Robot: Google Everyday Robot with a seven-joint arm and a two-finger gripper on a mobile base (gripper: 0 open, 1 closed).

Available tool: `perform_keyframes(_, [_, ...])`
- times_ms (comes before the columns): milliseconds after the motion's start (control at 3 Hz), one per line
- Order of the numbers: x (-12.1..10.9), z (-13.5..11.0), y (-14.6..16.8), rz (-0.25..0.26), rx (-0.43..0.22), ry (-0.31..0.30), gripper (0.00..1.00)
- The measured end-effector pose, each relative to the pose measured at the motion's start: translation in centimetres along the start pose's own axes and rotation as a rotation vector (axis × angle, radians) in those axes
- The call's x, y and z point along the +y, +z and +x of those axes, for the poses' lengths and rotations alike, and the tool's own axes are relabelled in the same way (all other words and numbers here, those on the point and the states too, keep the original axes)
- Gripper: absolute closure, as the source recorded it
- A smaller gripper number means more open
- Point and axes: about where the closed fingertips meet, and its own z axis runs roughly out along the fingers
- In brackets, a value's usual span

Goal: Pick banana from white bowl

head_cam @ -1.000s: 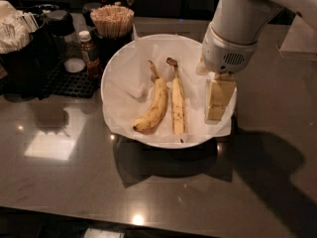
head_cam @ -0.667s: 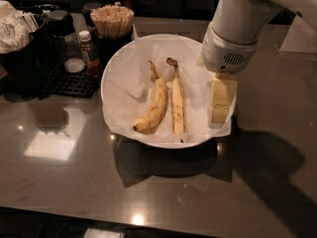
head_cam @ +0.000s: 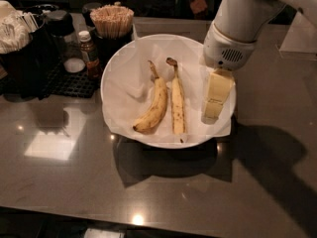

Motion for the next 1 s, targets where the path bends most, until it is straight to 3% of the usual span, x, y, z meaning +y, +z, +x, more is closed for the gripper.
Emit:
perform_keyframes(333, [-2.1,-0.5,-0.2,-0.035,0.000,0.182,0.00])
perform_keyframes(667, [-3.9,-1.7,-0.8,-0.037,0.029,0.336,0.00])
perform_keyframes(1000, [-4.5,-2.4,-0.8,-0.013,0.006,0.376,0.00])
